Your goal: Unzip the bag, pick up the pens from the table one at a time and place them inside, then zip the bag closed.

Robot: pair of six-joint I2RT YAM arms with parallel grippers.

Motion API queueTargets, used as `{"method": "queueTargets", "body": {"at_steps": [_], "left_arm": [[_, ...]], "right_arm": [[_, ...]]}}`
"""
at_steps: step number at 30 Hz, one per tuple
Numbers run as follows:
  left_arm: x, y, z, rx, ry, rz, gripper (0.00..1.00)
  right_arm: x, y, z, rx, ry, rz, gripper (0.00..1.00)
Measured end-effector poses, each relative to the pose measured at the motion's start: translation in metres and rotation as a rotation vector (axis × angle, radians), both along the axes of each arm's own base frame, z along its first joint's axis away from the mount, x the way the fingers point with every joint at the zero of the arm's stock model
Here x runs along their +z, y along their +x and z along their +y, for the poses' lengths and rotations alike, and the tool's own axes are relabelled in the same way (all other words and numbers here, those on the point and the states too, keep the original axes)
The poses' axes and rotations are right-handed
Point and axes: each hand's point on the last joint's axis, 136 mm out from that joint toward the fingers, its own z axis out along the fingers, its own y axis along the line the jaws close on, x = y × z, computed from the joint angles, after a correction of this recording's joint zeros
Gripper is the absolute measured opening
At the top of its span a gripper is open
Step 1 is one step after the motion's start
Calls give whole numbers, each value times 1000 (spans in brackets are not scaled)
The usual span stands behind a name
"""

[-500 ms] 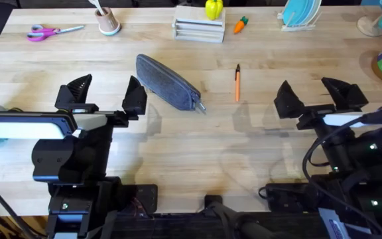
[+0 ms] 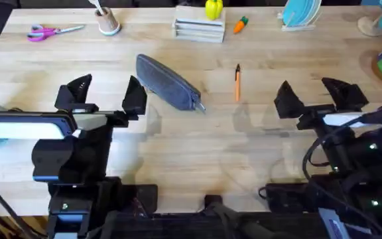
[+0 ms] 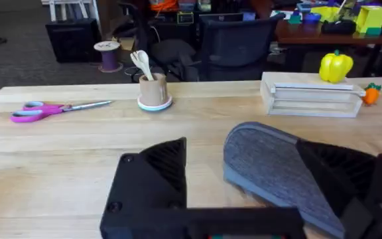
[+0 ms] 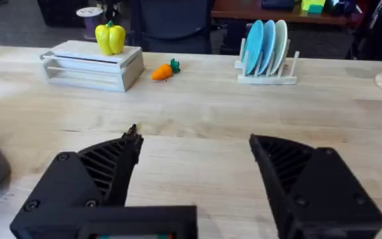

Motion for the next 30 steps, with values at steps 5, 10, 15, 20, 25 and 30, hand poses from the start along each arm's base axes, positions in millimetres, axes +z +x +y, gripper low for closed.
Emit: {"method": "queueTargets", "body": {"at_steps": [5, 10, 15, 20, 25, 30], "left_arm": [[-2, -3, 0, -1, 4, 45, 993], [36, -15, 0, -6, 62, 80, 990], [91, -20, -6, -47, 143, 115, 992], [121, -5, -14, -114, 231, 258, 991], [144, 23, -24, -206, 289, 374, 991], [167, 63, -31, -280, 301, 488, 990]], "right_arm": [[1, -2, 3, 16, 30, 24, 996], [9, -12, 13, 64, 75, 108, 996], [47, -23, 24, 122, 99, 198, 996], [81, -25, 27, 138, 108, 332, 996], [126, -12, 29, 144, 116, 401, 994], [161, 3, 30, 143, 122, 478, 996]]}}
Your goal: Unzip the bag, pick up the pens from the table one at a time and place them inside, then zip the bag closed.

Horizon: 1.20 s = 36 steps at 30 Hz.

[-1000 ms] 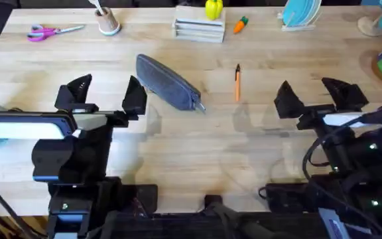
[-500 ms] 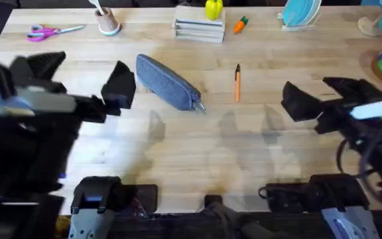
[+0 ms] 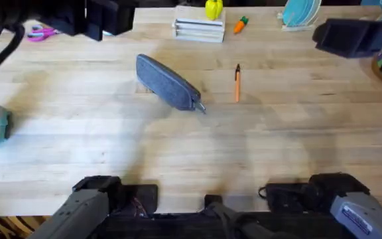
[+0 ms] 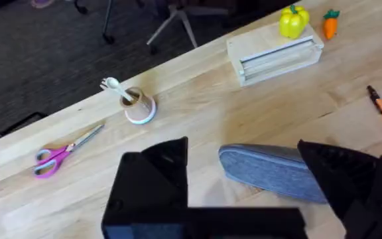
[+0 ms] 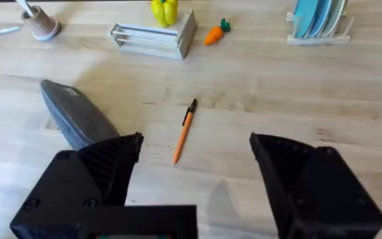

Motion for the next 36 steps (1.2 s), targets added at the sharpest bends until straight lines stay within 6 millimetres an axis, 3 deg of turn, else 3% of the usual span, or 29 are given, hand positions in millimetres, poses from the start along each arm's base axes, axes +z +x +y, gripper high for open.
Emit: {"method": "queueTargets", "body": {"at_steps": [4, 11, 16, 17, 20, 26, 36], "left_arm": [[-5, 11, -4, -21, -10, 40, 993], [-39, 26, -4, -23, -11, 163, 993], [-54, 35, -8, -77, 20, 193, 993], [-66, 29, -17, -218, 106, 217, 993], [-86, 18, -21, -375, 230, 263, 992], [-112, 23, -5, -482, 445, 312, 994], [-116, 23, -3, -753, 729, 220, 993]], "right_arm": [[3, 3, 0, 0, 0, -4, 997], [4, 4, 0, 2, -3, -10, 997], [9, 8, -3, -14, -17, -37, 997], [9, 8, -8, -31, -43, -40, 996], [8, 9, -12, -36, -75, -44, 997], [8, 9, -14, -17, -135, -54, 997], [8, 9, -15, -7, -155, -56, 997]]}}
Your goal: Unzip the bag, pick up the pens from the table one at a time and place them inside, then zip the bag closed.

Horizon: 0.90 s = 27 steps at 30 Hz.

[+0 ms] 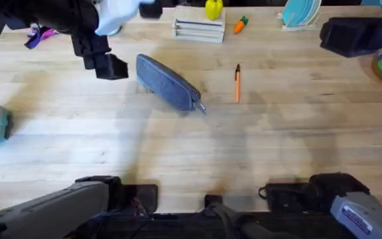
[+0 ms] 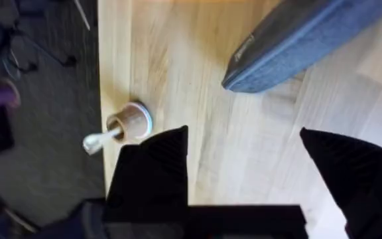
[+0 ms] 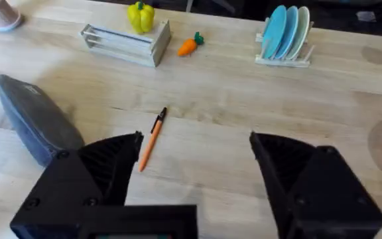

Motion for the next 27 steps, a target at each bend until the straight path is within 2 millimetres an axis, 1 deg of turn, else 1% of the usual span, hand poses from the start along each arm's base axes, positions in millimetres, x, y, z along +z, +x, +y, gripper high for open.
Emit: {"method": "queueTargets", "body": {"at_steps": [3, 7, 10, 14, 16, 17, 22, 27], "left_arm": [[-9, -3, 0, -126, 45, 14, 993], [-26, 3, 2, -242, 32, 37, 993], [-42, 10, 8, -292, -24, 60, 993], [-59, 20, 18, -319, -122, 60, 994], [-66, 28, 21, -323, -176, 47, 994], [-77, 40, 24, -330, -265, 30, 993], [-97, 51, 15, -351, -403, 36, 993], [-111, 52, 4, -367, -488, 66, 992]], "right_arm": [[0, 0, 0, 2, -3, 0, 997], [0, 0, 0, 2, -4, 0, 997], [0, 0, 0, 2, -4, 0, 997], [0, 0, 0, -2, 4, 1, 998], [0, 0, 0, -9, 15, 3, 997], [0, 0, 0, -18, 31, 6, 997], [0, 0, 0, -23, 39, 8, 998], [0, 0, 0, -25, 43, 8, 998]]}}
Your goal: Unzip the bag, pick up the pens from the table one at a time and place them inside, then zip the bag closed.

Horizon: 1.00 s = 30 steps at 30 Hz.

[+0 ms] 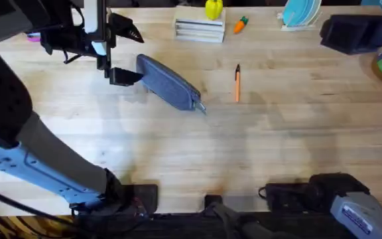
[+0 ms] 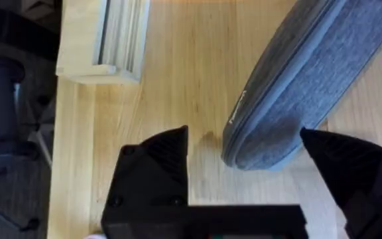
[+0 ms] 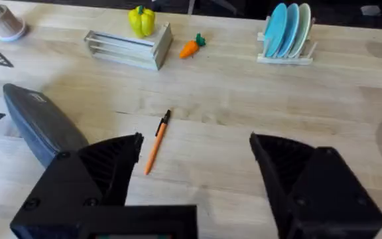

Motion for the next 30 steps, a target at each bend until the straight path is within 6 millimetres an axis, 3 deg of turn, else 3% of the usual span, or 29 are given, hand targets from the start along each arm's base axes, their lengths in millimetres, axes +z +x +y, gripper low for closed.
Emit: {"method": "queueTargets", "body": {"at_steps": [10, 30], "left_arm": [[-4, -10, -10, -10, -71, 69, 993], [-4, -7, -9, -10, -63, 57, 993]], "right_arm": [[0, 0, 0, -3, 6, 1, 998], [0, 0, 0, -4, 6, 1, 997]]}}
